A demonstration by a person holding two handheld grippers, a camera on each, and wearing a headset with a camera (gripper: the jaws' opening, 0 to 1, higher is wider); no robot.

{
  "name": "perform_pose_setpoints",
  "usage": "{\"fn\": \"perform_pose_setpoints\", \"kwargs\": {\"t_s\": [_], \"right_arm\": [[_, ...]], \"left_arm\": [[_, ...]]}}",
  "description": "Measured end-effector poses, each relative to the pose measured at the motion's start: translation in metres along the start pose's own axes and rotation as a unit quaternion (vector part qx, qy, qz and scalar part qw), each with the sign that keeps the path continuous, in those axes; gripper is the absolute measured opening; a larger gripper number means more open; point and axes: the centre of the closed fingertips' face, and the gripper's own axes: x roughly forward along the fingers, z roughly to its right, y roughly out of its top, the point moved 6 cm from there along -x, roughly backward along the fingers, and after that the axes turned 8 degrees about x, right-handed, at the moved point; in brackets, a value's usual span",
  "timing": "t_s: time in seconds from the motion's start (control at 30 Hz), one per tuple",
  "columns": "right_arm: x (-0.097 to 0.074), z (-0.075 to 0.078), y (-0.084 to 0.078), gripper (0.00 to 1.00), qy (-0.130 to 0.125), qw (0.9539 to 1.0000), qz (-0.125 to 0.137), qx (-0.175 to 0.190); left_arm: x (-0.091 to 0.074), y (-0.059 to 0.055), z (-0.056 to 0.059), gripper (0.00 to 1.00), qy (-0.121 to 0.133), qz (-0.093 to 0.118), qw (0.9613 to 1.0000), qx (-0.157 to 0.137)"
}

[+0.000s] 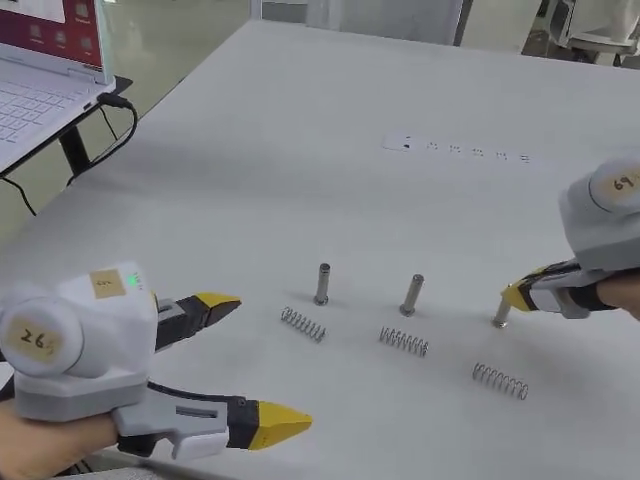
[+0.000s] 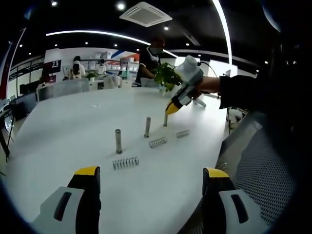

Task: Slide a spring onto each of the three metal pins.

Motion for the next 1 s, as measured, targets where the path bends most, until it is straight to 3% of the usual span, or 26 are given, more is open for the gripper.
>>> {"fn": "perform_pose_setpoints", "kwargs": {"t_s": [1.0], "right_arm": [[-0.007,-0.001,-0.012,0.10,0.000,1.0000,-0.001,-0.002]], "left_arm": [[0.000,0.000,0.000,0.83,-0.004,0.001,1.0000,0.000]]}}
